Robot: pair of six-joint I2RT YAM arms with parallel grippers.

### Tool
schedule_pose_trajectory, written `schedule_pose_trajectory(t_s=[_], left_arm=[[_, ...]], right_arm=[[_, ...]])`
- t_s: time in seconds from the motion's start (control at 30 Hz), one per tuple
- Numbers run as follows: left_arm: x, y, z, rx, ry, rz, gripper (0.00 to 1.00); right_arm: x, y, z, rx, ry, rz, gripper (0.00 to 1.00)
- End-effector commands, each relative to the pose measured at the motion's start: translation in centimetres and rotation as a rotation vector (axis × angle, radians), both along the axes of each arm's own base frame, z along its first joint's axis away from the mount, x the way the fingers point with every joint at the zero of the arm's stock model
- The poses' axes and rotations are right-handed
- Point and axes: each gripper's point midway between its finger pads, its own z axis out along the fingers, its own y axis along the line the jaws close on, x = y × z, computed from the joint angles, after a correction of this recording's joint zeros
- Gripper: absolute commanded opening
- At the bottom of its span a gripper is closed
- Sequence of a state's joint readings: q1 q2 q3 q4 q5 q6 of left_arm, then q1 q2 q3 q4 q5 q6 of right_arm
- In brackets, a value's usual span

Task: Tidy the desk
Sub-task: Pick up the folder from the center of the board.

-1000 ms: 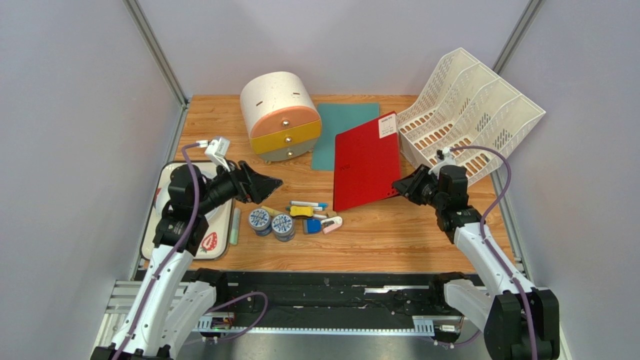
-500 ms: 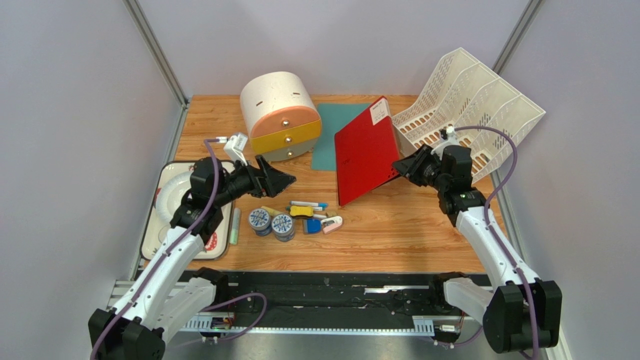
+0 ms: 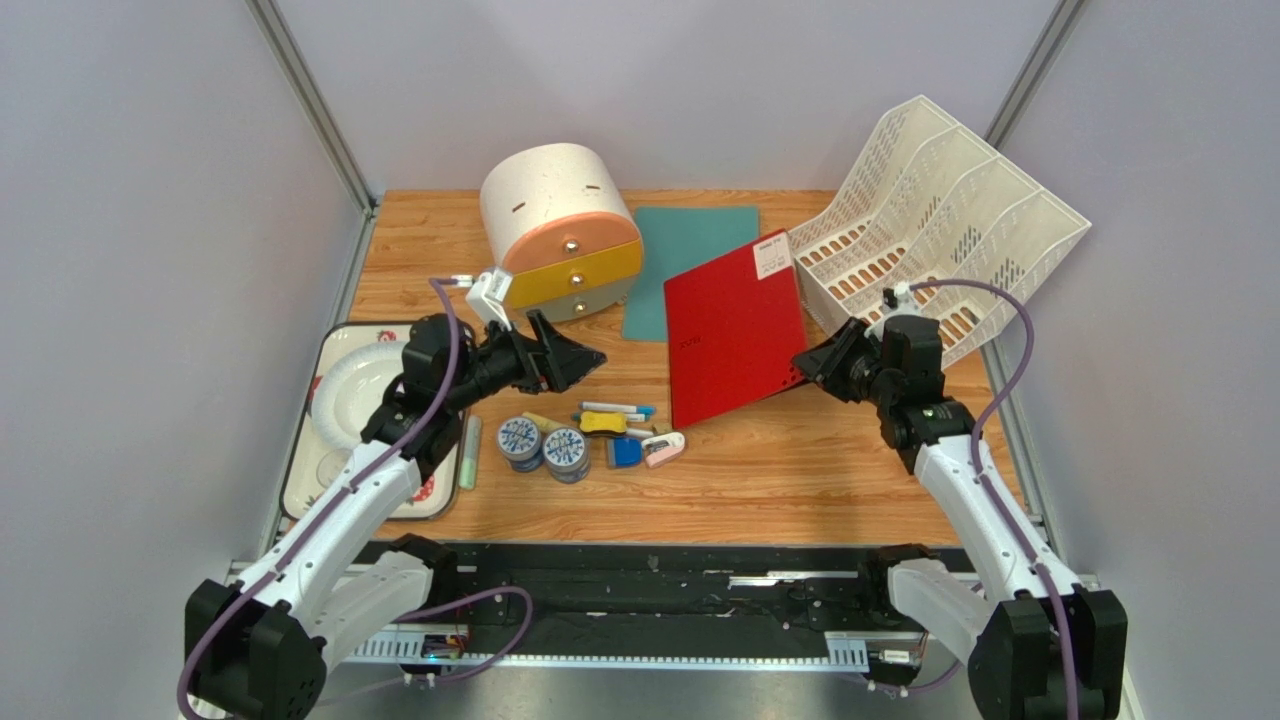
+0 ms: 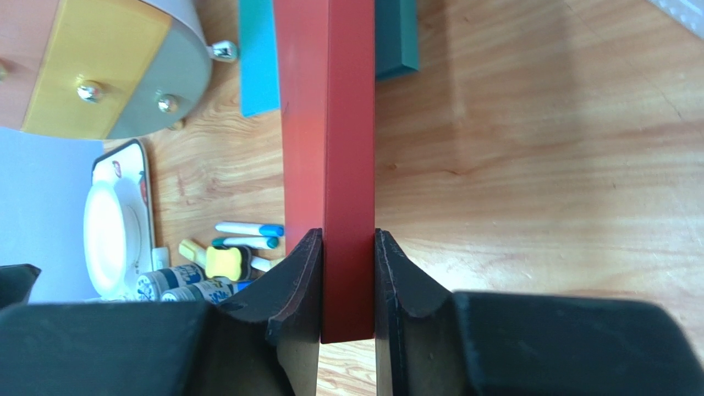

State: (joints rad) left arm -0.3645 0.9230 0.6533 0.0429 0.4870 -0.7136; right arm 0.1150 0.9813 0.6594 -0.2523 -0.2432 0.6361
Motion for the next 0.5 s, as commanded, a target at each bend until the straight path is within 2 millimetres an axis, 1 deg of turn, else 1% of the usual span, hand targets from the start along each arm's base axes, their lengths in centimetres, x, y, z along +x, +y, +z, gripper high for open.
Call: schedule_pose_trajectory(t_s=[0.0,0.03,0.1,0.13,0.23,0.27,0.3,0.33,0.37,0.47], left_arm=[[0.2,-1.2,0.0,-0.009,-0.018,-0.022,0.99],[0.3,-1.4,-0.1,-0.009,-0.018,-0.025,0.99],[0.2,-2.1,-0.4,-0.010,-0.009,-0.036,0.99],[0.2,-2.3,-0.4,-0.013,-0.004,-0.035,0.99],[0.2,-3.0,-0.9,0.000,0.011,-0.031,0.99],[0.3,-3.0,-1.2,0.005,0.018,-0.017,0.99],[0.2,-3.3,-1.6,0.009,0.030,-0.019,0.99],[0.3,-3.4,-1.7,0.003,0.032,-0.014,0.99],[0.4,-3.5,-2.1,0.008,0.039,-0.006,0.99],[0.6,-4.3,-2.8,0.005,0.045,-0.006,0.99]], right_arm=[[0.0,-0.8,-0.4,-0.007,0.005,-0.048,0.00],[0.2,-0.3,0.4,0.017,-0.005,-0.031,0.00],[0.5,-0.2,1.3,0.043,-0.008,-0.041,0.00],[0.9,-0.2,2.4,0.049,-0.025,-0.050,0.00],[1.1,-0.6,3.4,0.059,-0.023,-0.080,0.00],[1.4,-0.6,4.4,0.063,-0.039,-0.085,0.00],[1.4,-0.6,4.6,0.065,-0.030,-0.089,0.00],[1.4,-0.5,4.9,0.075,-0.028,-0.087,0.00],[1.6,-0.4,5.7,0.084,-0.038,-0.087,0.00],[1.7,-0.3,6.3,0.101,-0.032,-0.089,0.00]])
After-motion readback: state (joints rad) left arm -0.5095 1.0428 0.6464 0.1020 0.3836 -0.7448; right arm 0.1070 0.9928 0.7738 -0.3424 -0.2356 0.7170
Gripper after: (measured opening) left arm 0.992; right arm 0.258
